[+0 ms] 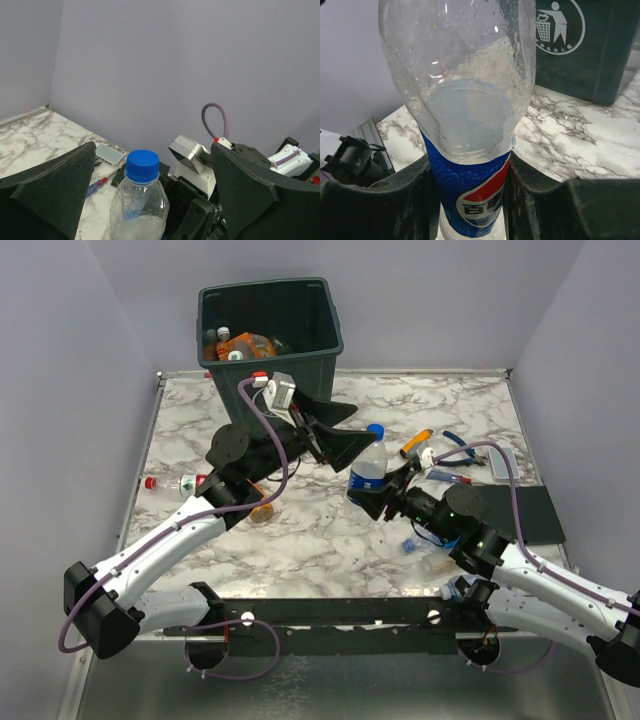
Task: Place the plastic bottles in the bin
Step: Pick up the plastic bottle from the corner of the board.
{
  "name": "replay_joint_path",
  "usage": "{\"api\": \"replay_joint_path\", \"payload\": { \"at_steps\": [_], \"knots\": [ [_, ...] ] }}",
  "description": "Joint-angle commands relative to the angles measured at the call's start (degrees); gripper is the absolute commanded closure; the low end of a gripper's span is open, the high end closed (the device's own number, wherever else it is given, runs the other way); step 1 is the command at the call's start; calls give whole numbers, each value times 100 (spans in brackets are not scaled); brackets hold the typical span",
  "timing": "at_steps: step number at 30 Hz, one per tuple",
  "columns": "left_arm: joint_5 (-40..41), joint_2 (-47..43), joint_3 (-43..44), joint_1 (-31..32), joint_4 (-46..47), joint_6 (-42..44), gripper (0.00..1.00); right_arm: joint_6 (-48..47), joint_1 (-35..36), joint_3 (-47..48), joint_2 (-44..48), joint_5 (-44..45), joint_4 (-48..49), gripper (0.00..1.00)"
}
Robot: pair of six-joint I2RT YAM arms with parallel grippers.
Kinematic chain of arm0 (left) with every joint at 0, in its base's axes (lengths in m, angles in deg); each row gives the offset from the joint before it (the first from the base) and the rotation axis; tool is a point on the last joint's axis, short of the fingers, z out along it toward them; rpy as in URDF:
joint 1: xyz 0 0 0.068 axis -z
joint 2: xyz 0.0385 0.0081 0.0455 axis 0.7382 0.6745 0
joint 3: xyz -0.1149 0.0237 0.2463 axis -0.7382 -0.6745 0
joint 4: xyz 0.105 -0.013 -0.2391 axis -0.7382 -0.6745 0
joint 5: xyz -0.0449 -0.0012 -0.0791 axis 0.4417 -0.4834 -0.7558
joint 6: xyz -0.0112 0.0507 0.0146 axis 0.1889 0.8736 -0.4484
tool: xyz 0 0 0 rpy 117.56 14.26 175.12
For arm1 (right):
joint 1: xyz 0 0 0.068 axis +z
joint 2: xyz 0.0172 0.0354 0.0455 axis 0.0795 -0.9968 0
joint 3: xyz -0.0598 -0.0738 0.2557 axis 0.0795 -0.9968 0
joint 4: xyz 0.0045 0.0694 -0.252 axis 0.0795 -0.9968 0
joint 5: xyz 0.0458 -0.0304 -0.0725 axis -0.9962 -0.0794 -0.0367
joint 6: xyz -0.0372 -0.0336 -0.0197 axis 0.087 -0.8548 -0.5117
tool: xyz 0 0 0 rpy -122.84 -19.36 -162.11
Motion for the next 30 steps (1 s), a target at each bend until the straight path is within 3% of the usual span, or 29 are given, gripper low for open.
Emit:
{"api": "replay_joint_path", "payload": {
  "at_steps": [1, 9, 15, 19, 25, 28, 30],
  "knots": [
    [-338, 179, 76, 8, -45, -200, 5, -262, 18, 488, -160, -394, -192, 62],
    [-439, 364, 300, 10, -514, -256, 21, -650, 17, 775, -206, -409, -712, 62],
    [-462, 383, 328, 5, -509, -292, 49, -712, 17, 866, -333, -500, -921, 62],
    [-448, 377, 328, 13, -522, -290, 45, -744, 13, 927, -412, -600, -1035, 62],
    [-494, 365, 284, 11, -561, -277, 49, -766, 17, 953, -403, -531, -1070, 62],
    [-502, 354, 283, 18, -643, -245, 40, -761, 12, 959, -404, -509, -1079, 61],
    [-510, 358, 288, 13, -708, -216, 39, -764, 17, 957, -395, -478, -1079, 61]
  ]
}}
